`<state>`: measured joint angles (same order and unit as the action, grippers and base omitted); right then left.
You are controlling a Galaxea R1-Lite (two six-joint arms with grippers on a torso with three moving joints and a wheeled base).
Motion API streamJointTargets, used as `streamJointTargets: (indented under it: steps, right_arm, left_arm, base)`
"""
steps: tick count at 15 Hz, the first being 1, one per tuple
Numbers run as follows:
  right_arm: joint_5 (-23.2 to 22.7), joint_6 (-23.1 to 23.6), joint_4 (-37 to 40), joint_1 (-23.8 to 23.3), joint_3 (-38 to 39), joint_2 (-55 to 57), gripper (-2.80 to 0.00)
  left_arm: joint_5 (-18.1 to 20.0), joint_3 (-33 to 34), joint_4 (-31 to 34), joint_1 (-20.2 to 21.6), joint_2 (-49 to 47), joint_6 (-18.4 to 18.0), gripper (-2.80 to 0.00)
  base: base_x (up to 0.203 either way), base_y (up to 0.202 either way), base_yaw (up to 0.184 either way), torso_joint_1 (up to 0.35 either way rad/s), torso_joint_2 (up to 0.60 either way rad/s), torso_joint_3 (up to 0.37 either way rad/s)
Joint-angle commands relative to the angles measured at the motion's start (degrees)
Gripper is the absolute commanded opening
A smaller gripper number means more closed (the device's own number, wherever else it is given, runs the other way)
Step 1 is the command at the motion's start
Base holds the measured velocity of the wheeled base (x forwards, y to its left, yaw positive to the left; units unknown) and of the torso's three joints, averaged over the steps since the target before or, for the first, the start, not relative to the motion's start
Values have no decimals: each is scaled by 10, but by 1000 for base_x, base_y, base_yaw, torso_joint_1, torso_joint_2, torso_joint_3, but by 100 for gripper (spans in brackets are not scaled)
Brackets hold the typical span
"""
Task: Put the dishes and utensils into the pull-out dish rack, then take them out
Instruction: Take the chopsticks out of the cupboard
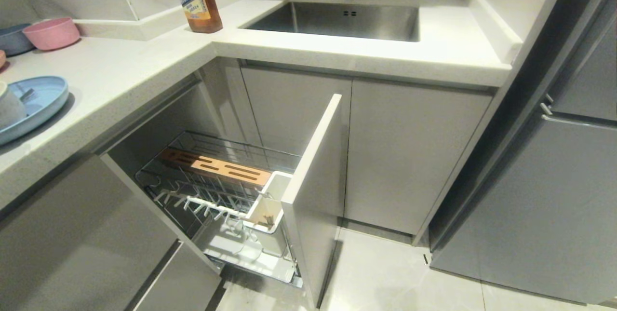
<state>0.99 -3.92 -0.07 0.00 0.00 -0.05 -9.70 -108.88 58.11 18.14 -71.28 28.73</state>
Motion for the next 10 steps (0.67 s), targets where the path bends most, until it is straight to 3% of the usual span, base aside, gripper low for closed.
streamJointTargets:
  steps: [1,7,10]
  right_arm:
    - [0,0,0,0,0,0,-280]
    - [0,0,0,0,0,0,-280]
    - [0,0,0,0,0,0,-280]
  left_arm:
    - [-1,12,-10,29,-37,3,-280]
    - [0,145,-198,73,-79,5,-280]
    - [1,159,-222,86,-86,5,-280]
  base:
    - [0,0,0,0,0,0]
    - [0,0,0,0,0,0]
    - [0,0,0,0,0,0]
